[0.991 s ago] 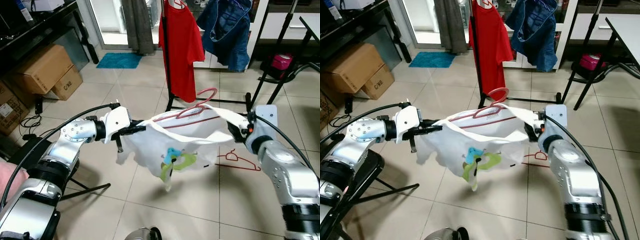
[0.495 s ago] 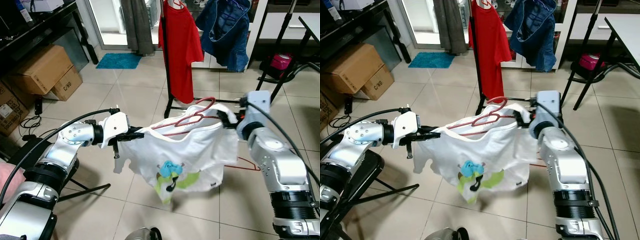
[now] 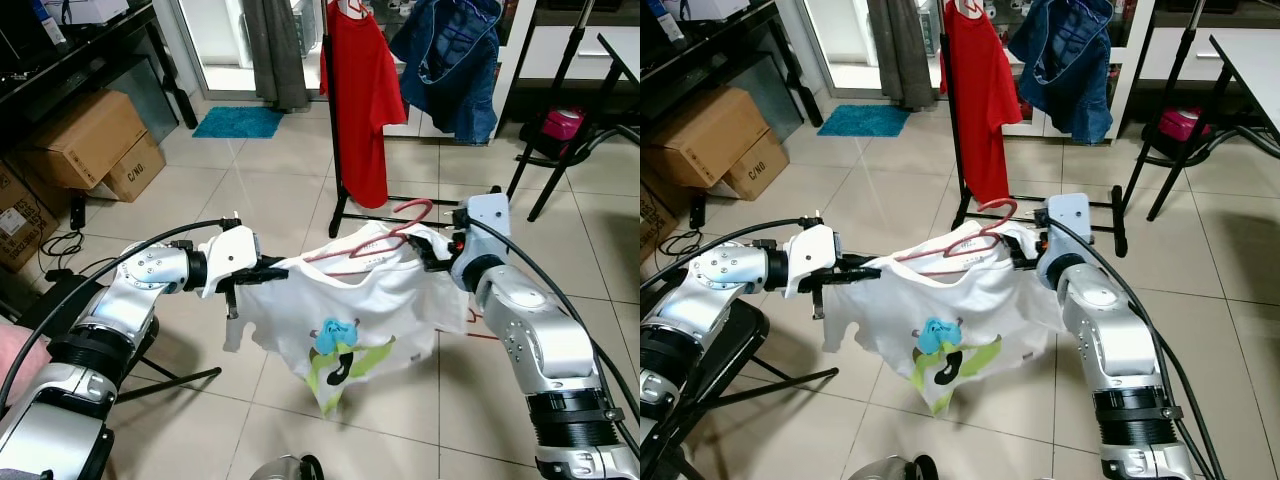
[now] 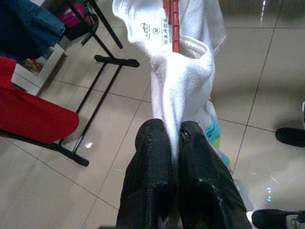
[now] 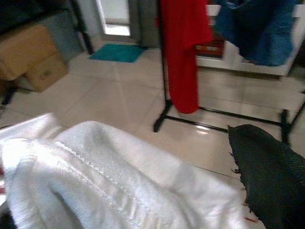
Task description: Hang hanger
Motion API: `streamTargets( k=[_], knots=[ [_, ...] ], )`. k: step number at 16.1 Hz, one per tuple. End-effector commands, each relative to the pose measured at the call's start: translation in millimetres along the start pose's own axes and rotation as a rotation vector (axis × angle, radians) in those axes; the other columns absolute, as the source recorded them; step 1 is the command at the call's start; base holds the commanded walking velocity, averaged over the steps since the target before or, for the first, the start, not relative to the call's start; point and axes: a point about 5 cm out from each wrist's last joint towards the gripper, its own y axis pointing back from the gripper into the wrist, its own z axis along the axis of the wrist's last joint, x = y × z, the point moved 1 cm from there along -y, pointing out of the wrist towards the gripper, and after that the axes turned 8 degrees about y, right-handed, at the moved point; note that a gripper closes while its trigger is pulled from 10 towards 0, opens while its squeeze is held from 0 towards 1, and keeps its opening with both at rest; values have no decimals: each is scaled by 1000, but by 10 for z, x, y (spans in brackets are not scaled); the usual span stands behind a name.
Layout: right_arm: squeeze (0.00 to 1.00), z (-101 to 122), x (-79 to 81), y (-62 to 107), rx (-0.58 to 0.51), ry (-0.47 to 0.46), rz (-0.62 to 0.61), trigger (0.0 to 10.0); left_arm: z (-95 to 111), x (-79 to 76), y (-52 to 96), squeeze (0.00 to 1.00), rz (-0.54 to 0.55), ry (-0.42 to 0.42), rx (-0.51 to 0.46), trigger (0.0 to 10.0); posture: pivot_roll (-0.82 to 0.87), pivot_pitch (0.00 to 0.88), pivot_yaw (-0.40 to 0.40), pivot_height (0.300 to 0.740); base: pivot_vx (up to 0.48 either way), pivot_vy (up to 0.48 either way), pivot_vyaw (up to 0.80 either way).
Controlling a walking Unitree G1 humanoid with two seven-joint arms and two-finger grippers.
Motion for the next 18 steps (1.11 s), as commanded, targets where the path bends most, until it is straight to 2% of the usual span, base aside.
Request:
streamTargets(
  k=[1, 3, 4, 5, 7, 9, 12, 13, 15, 17, 18],
  knots=[
    [1000, -15, -57, -7, 22, 0, -38, 10000, 34, 35, 63, 0, 8, -8, -7, 0, -117, 18, 178, 740, 0, 0, 0],
    [1000, -56, -105, 18, 49, 26, -31, 10000, 58, 99, 88, 0, 61, 1, -23, 0, -116, 17, 178, 740, 0, 0, 0],
    [710, -93, -110, 43, 68, 47, -15, 10000, 89, 137, 103, 0, 82, 14, -44, 0, -117, 16, 180, 740, 0, 0, 0],
    [0, -133, -158, 67, 83, 63, -37, 10000, 99, 148, 118, 0, 80, 13, -46, 0, -119, 13, 182, 740, 0, 0, 0],
    [0, -203, -262, 124, 107, 93, -73, 10000, 92, 171, 170, 0, 84, 18, -43, 0, -123, 6, 184, 740, 0, 0, 0],
    [0, -193, -259, 135, 97, 94, -61, 10000, 90, 191, 184, 0, 100, 21, -43, 0, -127, 1, 186, 740, 0, 0, 0],
    [0, -107, 76, 146, 35, 130, 117, 10000, 122, 231, 143, 0, 127, 27, -63, 0, -134, 0, 189, 740, 0, 0, 0],
    [0, -57, 301, 143, -4, 132, 196, 10000, 157, 236, 96, 0, 126, 29, -81, 0, -138, 0, 193, 740, 0, 0, 0],
    [0, 68, 635, 162, -100, 84, 294, 10000, 193, 234, 46, 0, 115, 34, -101, 0, -145, 0, 194, 740, 0, 0, 0],
    [0, 127, 675, 183, -148, 82, 309, 10000, 197, 231, 50, 0, 106, 35, -107, 0, -149, 0, 196, 740, 0, 0, 0],
    [0, 148, 614, 188, -162, 91, 289, 10000, 195, 230, 73, 0, 101, 37, -114, 0, -150, 0, 195, 740, 0, 0, 0]
  ],
)
